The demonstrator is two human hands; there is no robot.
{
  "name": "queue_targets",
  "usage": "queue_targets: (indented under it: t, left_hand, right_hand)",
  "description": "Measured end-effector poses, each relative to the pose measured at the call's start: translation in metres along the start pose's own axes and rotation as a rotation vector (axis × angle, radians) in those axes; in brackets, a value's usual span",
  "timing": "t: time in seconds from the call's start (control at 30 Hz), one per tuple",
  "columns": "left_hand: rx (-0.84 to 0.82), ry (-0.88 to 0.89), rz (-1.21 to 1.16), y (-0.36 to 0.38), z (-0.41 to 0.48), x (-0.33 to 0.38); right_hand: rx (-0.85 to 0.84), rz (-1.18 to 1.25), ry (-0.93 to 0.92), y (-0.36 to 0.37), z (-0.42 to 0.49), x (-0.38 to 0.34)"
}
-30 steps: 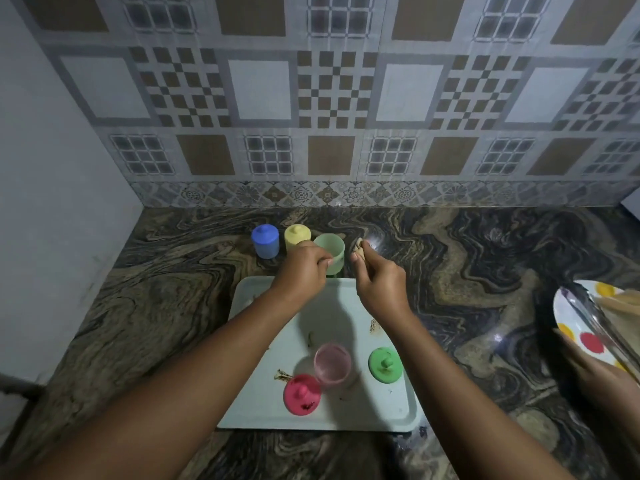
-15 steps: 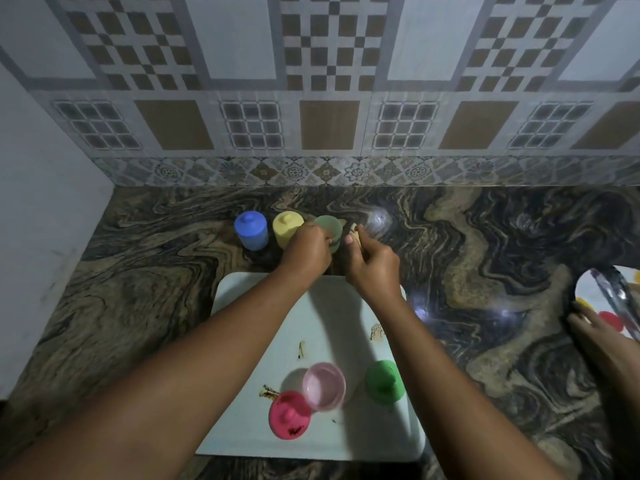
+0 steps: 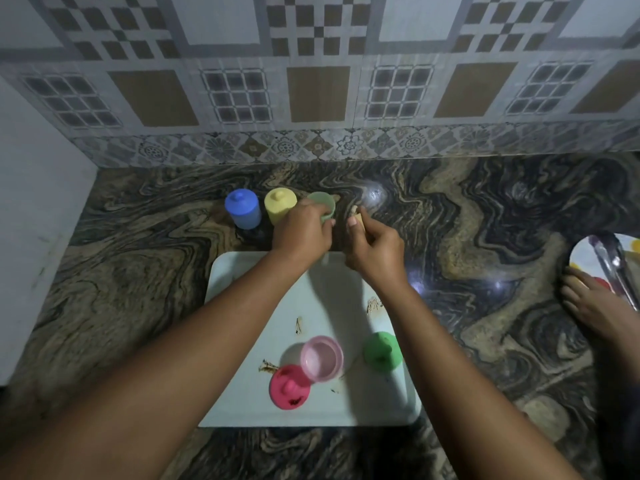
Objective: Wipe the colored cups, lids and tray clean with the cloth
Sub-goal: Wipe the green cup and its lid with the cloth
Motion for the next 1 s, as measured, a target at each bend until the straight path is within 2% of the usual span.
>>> queue_targets:
  t: [0.13,0.23,0.3,0.5,0.67,1.0]
  left_hand:
    - [0.012,0.068,-0.084,-0.019,-0.029,0.018]
    - [-0.020,0.131,-0.056,-0.025,-0.065,0.032]
    - [-0.091,0.125,0.003,-0.024,-0.090,0.041]
    - [-0.262,0.200,0.227,-0.003,-0.145,0.064]
    - [-0.395,0.180,0.304,0.020,-0.174,0.066]
    - [-0.353,0.294,0.375,0.028,-0.185,0.085]
  right_hand:
    - [-0.024,0.148,0.091,-0.026,-0.013,0.005]
    - [-0.051,0.166,0.107,-0.053,-0.031,0.012]
    - [-0.062,0.119,0.075,-0.071,-0.046,0.018]
    - [-0.067,0.117,0.137,-0.117,-0.092,0.042]
    - [-0.066,0.076,0.156,-0.139,-0.118,0.060]
    - [-0.031,-0.059,0.084,-0.161,-0.132,0.070]
Point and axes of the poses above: each hand's wrist, its own z-axis towards the middle knuckle, its own y-axis out of the palm, x = y × z, the point moved 4 cm from there along z, towards the middle knuckle, and after that the axes turned 14 degrees about x, right-handed, at the moved point
